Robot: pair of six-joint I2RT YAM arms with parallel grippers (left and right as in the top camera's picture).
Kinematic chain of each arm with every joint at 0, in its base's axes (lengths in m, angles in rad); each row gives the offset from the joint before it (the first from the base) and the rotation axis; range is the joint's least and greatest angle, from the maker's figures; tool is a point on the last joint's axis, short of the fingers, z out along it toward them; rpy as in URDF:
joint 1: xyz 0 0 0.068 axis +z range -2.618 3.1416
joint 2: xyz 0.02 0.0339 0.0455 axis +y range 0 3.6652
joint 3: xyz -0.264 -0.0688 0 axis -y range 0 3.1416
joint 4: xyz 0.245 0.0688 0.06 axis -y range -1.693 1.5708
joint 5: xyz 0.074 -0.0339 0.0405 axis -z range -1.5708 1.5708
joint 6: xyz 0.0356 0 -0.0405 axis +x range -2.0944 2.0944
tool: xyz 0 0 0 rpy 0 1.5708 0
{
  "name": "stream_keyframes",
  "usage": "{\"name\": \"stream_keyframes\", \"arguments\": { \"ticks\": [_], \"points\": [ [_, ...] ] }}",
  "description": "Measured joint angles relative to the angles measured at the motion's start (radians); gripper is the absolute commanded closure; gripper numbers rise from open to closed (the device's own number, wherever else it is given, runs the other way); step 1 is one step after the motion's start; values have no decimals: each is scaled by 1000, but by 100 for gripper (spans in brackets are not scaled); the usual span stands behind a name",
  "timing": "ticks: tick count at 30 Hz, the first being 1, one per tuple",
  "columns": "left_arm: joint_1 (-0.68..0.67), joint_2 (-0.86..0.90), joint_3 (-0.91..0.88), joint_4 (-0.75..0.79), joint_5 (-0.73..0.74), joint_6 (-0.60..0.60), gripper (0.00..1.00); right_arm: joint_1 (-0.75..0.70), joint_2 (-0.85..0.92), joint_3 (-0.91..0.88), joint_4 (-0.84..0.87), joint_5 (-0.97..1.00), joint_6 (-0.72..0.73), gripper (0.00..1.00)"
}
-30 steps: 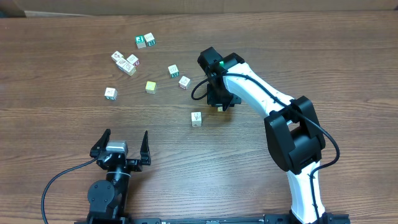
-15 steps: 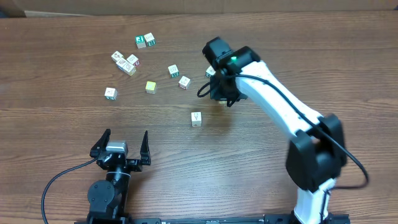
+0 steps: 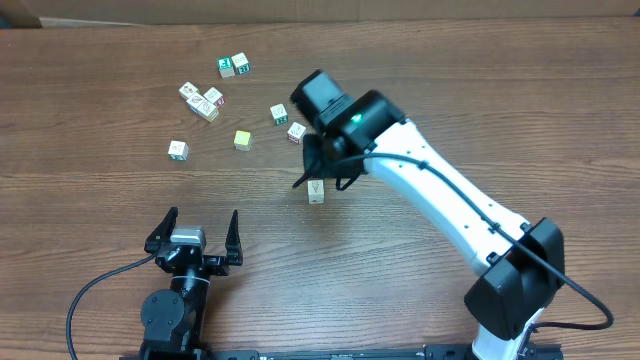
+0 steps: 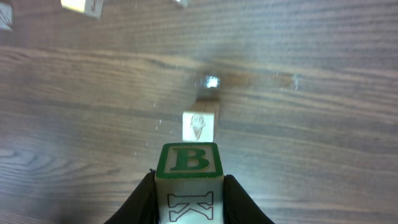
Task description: Form a tower
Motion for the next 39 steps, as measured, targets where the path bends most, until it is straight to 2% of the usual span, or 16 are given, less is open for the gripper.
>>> {"name": "stream_keyframes", "arguments": {
  "ticks": [6, 39],
  "points": [
    [0, 0, 0, 0, 0, 0, 0, 51, 12, -8, 6, 34, 31, 77],
    [0, 0, 0, 0, 0, 0, 0, 49, 158, -32, 61, 82, 28, 77]
  ]
}}
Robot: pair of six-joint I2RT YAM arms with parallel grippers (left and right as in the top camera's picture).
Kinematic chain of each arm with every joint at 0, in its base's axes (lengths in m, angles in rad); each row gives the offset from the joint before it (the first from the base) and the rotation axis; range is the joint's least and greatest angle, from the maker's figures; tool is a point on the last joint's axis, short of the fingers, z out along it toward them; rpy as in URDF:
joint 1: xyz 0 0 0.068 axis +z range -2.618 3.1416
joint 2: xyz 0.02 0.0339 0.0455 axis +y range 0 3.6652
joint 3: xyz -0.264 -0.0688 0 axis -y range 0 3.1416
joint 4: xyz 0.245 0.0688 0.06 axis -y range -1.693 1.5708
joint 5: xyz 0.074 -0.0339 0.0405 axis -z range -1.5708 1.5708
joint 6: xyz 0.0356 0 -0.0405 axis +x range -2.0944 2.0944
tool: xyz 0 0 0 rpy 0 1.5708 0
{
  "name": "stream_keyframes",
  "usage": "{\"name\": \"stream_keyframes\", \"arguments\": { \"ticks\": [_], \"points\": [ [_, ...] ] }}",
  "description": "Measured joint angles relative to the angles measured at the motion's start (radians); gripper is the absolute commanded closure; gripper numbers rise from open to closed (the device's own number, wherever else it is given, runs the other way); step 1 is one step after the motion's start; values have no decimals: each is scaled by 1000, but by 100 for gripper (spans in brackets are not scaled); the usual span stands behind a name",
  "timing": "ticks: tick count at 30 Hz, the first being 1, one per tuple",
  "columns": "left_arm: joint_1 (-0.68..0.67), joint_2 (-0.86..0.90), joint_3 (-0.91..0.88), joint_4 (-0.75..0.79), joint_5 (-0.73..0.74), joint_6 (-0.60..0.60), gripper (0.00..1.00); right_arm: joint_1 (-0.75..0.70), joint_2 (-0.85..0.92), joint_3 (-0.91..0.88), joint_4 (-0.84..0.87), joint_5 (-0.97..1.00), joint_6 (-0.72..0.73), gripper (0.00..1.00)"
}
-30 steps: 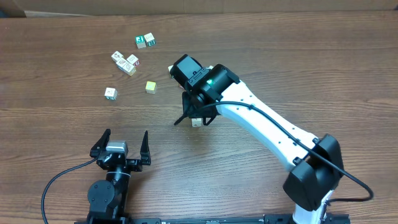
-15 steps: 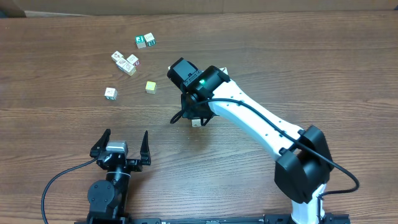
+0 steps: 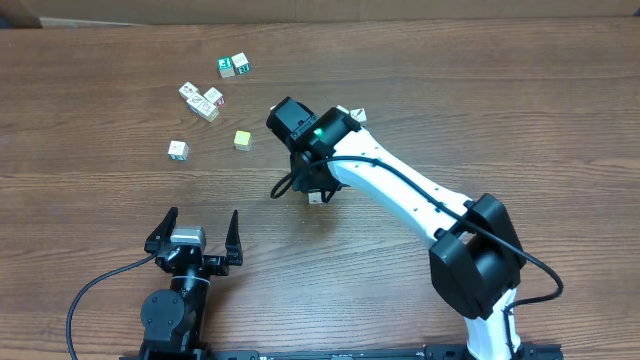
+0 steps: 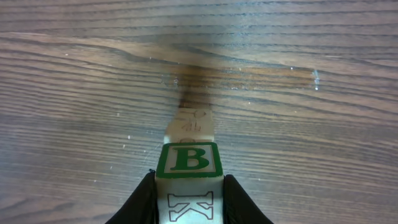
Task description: Form a tower
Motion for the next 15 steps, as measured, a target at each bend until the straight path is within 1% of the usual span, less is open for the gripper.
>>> {"name": "stream_keyframes", "arguments": {
  "ticks": [15],
  "points": [
    [0, 0, 0, 0, 0, 0, 0, 0, 10, 0, 16, 3, 0, 77]
  ]
}}
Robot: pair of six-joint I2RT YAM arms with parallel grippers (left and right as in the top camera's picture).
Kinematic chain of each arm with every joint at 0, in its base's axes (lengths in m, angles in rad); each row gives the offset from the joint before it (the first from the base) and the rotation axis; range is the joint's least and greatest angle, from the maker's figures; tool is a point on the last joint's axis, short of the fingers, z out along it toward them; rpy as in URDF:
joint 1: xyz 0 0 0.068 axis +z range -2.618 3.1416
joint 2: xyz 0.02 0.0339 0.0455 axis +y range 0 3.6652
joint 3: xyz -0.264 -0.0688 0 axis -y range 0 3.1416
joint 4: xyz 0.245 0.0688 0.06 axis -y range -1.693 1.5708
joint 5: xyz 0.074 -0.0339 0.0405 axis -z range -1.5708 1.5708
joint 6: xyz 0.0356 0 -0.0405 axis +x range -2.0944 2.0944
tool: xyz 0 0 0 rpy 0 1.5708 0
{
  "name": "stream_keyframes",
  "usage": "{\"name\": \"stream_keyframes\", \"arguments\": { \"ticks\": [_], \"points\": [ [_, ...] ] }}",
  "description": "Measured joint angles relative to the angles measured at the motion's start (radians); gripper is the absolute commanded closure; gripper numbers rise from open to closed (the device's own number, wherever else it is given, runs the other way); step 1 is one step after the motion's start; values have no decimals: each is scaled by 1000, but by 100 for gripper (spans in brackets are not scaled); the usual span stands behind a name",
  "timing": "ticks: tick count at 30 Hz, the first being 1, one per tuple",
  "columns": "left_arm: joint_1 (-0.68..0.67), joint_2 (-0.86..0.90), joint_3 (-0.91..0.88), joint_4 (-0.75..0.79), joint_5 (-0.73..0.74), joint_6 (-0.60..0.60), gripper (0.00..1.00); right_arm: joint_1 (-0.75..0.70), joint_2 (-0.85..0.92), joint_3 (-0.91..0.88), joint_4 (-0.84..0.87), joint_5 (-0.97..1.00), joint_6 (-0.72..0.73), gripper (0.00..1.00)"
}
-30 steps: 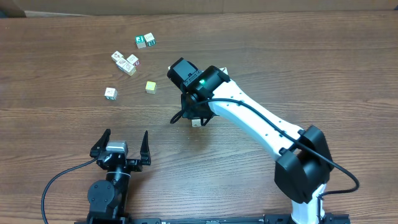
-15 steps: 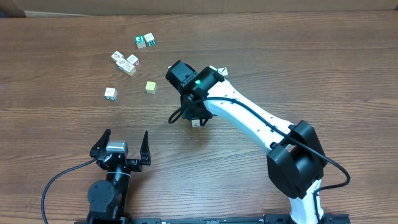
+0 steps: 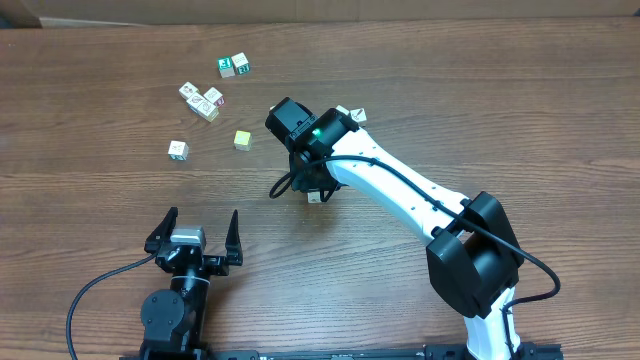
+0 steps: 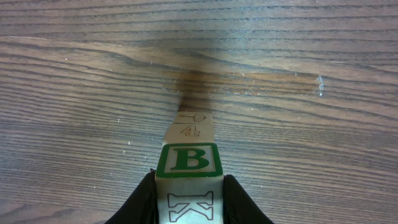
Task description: Form a tower
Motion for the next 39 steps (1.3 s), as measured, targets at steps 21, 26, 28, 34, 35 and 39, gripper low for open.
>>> {"name": "stream_keyframes", "arguments": {
  "ticks": [21, 26, 28, 34, 35, 39],
  "points": [
    [0, 0, 0, 0, 0, 0, 1, 0, 0, 0, 3, 0, -51, 66],
    [0, 0, 0, 0, 0, 0, 1, 0, 0, 0, 7, -1, -53, 60],
    [0, 0, 0, 0, 0, 0, 0, 0, 0, 0, 8, -1, -52, 60],
    [0, 0, 0, 0, 0, 0, 0, 0, 0, 0, 6, -1, -53, 63],
    [0, 0, 0, 0, 0, 0, 0, 0, 0, 0, 6, -1, -53, 65],
    [0, 0, 0, 0, 0, 0, 0, 0, 0, 0, 6, -1, -53, 67]
  ]
}}
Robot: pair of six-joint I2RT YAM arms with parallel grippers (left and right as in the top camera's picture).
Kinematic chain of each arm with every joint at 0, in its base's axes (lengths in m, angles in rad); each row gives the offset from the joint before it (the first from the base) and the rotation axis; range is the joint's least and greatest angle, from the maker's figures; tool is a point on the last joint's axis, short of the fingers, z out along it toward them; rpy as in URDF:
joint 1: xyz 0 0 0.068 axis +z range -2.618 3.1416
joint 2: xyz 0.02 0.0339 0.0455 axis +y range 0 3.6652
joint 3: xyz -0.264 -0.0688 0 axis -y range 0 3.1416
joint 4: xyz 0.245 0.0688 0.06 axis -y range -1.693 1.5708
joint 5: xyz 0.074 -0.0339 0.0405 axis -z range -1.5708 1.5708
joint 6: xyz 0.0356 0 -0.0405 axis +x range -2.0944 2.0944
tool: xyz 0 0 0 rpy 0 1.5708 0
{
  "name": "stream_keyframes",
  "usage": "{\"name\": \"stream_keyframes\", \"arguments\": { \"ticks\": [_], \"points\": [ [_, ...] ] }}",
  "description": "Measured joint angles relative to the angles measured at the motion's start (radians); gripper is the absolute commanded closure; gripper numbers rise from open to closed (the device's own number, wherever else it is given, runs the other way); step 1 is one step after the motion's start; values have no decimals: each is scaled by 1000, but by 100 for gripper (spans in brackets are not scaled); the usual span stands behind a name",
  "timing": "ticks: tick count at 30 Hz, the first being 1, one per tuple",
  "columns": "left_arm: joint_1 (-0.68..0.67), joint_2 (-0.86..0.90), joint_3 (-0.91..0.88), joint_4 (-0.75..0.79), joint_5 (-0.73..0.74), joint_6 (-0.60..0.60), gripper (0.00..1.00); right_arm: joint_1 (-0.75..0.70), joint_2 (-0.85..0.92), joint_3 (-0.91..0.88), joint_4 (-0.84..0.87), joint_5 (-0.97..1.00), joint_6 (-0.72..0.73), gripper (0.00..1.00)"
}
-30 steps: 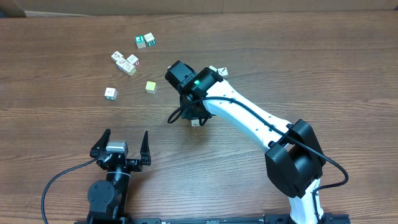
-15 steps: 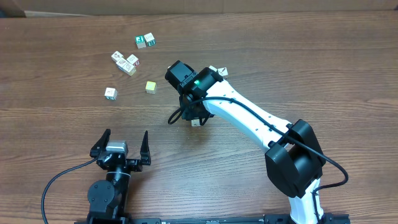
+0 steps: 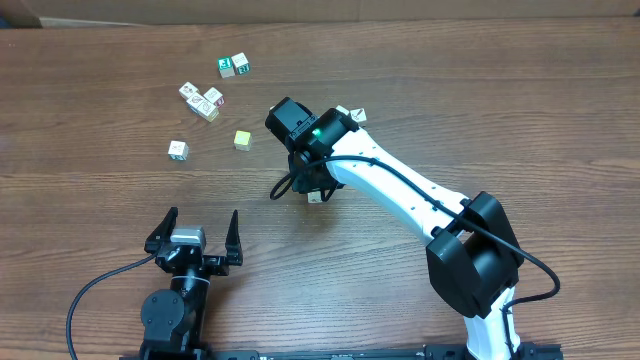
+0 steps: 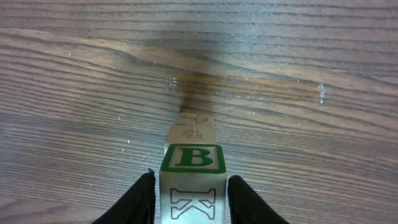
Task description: Form a tower
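The green-letter B block sits on top of a pale block marked with a small drawing, both on the wooden table. My right gripper stands round the B block with a thin gap on each side, so it is open. In the overhead view the right gripper covers the stack, and only a corner of the lower block shows. My left gripper rests open near the front edge, holding nothing.
Loose blocks lie at the back left: a green pair, a cluster, a single pale one and a yellow one. More blocks peek out behind the right arm.
The right fingers have parted slightly from the B block, which now rests on the lower block. The arm has hardly shifted. The left arm is unchanged.
My right gripper held the B block short of the pale block on the table. It then stood over that block with the B block still gripped, closer down at the last earlier moment. Now the fingers have let go, and the B block rests on top.
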Motion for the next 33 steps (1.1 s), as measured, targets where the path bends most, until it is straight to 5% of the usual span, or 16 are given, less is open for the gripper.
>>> {"name": "stream_keyframes", "arguments": {
  "ticks": [22, 24, 28, 33],
  "points": [
    [0, 0, 0, 0, 0, 0, 0, 0, 0, 0, 12, -26, 23, 65],
    [0, 0, 0, 0, 0, 0, 1, 0, 0, 0, 12, -26, 28, 55],
    [0, 0, 0, 0, 0, 0, 0, 0, 0, 0, 7, -27, 27, 17],
    [0, 0, 0, 0, 0, 0, 0, 0, 0, 0, -8, -26, 35, 9]
  ]
}}
